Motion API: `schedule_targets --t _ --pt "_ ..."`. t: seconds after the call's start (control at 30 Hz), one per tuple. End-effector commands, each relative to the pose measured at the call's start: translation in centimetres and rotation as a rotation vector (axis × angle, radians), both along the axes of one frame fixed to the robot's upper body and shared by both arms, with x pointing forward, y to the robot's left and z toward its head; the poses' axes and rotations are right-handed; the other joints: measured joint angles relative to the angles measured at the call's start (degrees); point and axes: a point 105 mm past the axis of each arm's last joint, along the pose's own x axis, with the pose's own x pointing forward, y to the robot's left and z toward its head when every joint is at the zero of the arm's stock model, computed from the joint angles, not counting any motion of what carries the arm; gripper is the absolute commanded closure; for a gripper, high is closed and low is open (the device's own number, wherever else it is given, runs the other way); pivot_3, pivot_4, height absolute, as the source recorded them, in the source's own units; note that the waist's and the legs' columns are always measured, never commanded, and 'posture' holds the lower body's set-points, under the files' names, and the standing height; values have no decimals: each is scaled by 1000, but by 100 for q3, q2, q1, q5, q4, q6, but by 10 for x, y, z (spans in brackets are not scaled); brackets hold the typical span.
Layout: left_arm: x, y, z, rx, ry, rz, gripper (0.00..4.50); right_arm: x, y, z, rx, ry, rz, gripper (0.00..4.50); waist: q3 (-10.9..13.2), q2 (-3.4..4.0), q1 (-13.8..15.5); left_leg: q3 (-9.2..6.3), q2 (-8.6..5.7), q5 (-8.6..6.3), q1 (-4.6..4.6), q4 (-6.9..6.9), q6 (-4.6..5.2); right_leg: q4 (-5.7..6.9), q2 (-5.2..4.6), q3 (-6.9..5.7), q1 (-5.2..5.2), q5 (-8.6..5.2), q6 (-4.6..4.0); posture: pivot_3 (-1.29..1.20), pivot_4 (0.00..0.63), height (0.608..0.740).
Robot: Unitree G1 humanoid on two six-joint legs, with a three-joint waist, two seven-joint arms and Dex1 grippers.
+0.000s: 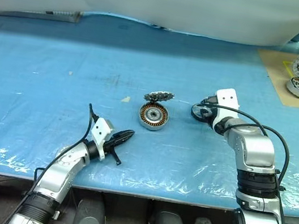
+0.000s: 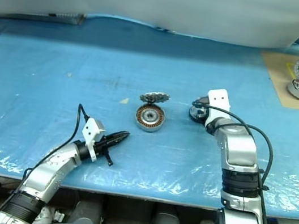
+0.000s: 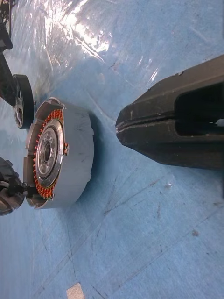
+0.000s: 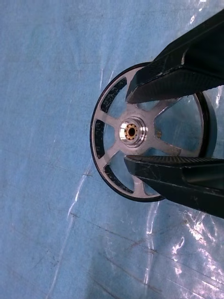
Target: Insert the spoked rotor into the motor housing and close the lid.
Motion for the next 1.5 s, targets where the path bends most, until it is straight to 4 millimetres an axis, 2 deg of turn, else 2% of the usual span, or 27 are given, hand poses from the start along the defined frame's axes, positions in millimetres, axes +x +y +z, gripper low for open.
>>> schedule_targets --t 0.03,0.3,0.7,1.17,1.5 --pt "1 -1 6 -5 -36 -15 4500 0 5 12 5 -52 6 2742 0 0 0 0 0 0 0 0 0 0 0 0 0 0 0 0 150 740" --pt "7 1 10 -2 -46 -15 4500 -8 8 -2 18 12 42 2742 0 0 5 1 0 0 6 0 0 1 0 1 5 0 0 0 150 740" --pt "8 -1 15 -3 -47 -20 4500 -15 -6 -2 -3 45 74 2742 0 0 5 2 -1 0 22 -1 0 1 0 5 17 0 0 0 150 740" --pt "2 -2 12 -6 -43 -9 4500 -24 -12 -32 -46 141 149 2742 -1 -2 1 3 -1 -1 34 0 1 -3 0 7 32 -1 2 0 150 740" --pt "0 -2 9 -9 -39 -2 4500 -8 -5 -40 -41 182 175 2742 -4 -7 -24 4 0 -1 34 0 1 -5 0 8 40 -1 2 0 150 740"
